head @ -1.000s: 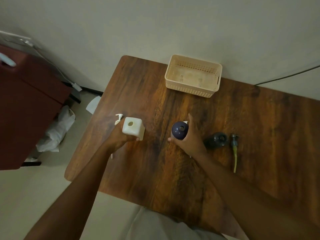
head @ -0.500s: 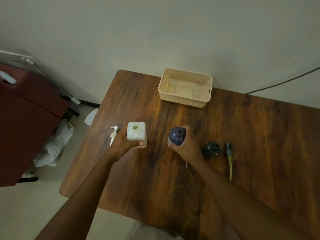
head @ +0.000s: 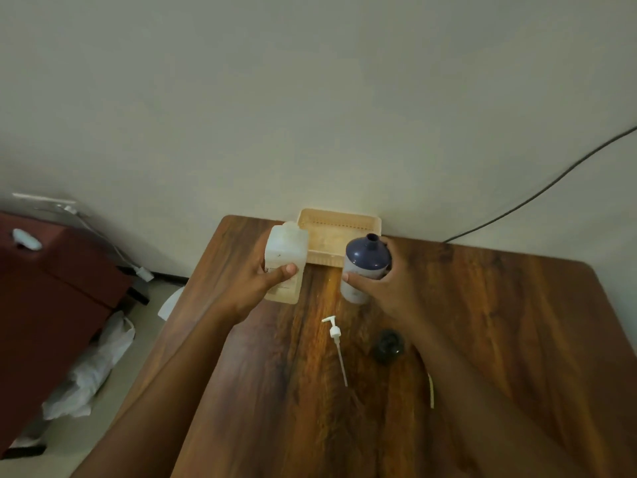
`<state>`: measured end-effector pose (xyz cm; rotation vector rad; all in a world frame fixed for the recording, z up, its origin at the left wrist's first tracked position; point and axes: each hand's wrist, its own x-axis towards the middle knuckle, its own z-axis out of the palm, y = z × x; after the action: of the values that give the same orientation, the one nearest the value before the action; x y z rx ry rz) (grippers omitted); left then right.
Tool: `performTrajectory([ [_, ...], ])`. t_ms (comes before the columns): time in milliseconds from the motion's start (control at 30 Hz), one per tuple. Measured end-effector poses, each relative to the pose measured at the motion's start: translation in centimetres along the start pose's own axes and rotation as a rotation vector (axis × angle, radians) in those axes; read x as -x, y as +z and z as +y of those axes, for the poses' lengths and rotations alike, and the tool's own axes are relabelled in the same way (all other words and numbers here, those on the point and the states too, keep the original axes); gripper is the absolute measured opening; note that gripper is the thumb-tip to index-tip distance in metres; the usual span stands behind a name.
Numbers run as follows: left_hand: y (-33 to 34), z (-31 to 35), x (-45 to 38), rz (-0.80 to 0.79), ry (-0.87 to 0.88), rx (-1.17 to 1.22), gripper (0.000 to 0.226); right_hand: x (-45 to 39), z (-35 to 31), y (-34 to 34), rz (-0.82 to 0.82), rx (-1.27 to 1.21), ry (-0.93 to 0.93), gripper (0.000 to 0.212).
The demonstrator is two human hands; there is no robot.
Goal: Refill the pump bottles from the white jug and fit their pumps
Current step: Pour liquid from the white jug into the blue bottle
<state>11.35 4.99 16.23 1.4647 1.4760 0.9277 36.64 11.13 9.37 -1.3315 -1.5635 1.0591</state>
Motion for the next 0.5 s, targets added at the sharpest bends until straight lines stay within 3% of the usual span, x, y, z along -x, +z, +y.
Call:
performTrajectory([
  [100,0.3,3.3,-0.2,0.029,0.145,-0.071,0.041,-0.4,-2.3,-2.0,0.021,-0.057,-0.050,0.075],
  [200,0.8,5.9,-0.3,0.043,0.205,-0.098,0.048,-0.2,-4.7,-3.9,0.020,-0.100,-0.108,0.067],
  [500,1.2,10.2,-1.1,-0.068,0.286,-0.125,0.050,1.2,-9.4,-8.0,0.022,-0.095,-0.194,0.066],
])
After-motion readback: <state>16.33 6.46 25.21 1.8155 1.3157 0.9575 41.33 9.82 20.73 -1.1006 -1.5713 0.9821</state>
